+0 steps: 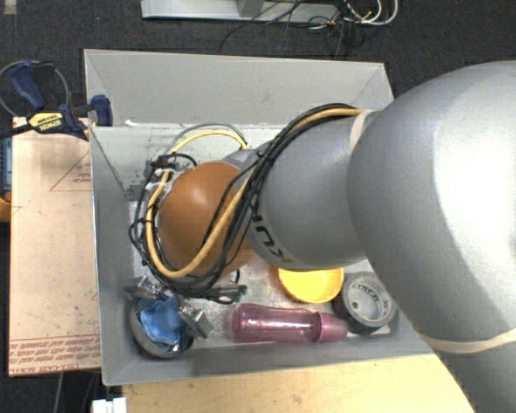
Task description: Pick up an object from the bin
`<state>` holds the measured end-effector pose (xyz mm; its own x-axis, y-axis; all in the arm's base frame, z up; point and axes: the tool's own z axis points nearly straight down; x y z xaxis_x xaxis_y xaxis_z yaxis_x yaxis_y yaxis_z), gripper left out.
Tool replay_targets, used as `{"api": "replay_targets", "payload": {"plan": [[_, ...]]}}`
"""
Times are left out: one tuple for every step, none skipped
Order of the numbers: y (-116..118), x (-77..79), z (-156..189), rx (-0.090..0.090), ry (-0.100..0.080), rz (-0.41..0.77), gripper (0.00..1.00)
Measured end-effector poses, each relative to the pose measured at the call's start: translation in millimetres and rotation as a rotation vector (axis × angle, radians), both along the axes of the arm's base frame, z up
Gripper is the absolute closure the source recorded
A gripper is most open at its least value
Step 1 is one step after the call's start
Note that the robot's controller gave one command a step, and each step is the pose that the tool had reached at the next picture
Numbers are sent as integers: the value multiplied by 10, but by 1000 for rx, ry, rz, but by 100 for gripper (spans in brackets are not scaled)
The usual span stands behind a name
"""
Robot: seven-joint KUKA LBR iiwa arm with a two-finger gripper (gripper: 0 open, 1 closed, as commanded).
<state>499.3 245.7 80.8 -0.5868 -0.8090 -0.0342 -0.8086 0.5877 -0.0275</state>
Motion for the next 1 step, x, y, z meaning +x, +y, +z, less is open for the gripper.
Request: {"api": "replay_targets", "payload": {"plan": [[0,1,1,0,0,-1,100]]}}
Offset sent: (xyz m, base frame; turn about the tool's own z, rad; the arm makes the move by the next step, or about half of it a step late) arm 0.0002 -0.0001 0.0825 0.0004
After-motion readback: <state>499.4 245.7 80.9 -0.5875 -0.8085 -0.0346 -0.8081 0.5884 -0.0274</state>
